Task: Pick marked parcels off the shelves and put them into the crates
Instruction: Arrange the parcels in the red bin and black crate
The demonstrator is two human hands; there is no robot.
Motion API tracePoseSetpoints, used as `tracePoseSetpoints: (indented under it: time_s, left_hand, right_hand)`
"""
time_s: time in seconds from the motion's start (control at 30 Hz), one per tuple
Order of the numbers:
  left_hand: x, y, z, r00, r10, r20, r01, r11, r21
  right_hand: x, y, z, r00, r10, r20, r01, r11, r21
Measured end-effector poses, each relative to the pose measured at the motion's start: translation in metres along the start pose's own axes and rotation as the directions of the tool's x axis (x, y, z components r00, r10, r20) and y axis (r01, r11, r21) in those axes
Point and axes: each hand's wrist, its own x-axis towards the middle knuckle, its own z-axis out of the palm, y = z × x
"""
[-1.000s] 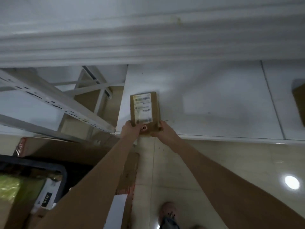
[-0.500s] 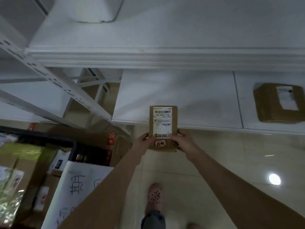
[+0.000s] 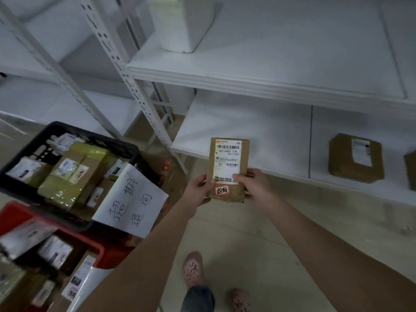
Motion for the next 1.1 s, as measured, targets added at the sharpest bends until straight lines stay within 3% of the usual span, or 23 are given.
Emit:
tracePoseSetpoints:
  time_s: [0.27,0.43,0.67,0.97,1.1]
  left_hand:
    - [-0.053,-0.009,-0.023,0.998,0.013,-0.062,-0.013,1.000,0.002]
    - [-0.090,-0.024,-0.058,0.989,-0.019,-0.148,0.017,1.000,-0.020]
    - [-0.145,-0.053,-0.129,0.951,-0.057,-0.304,0.004,0.985,-0.171]
    - [-0.220,-0.127,-0.212,0.773,-0.171,-0.611,-0.137,0.895,-0.424]
    - [-0.233,-0.151,-0.257,0.717,-0.199,-0.668,-0.180,0.873,-0.454]
  right_hand:
    - [-0.037,0.009,0.023,0.998,-0.020,0.066,0.024,0.997,-0.067]
    - [-0.055,0.021,0.064,0.995,-0.050,0.081,0.066,0.976,-0.206]
    - [-0.088,0.033,0.148,0.961,-0.115,0.253,0.207,0.904,-0.374]
    - [-0.147,0.077,0.278,0.823,-0.207,0.530,0.523,0.640,-0.562]
    - [-0.162,0.093,0.334,0.782,-0.165,0.601,0.565,0.594,-0.573]
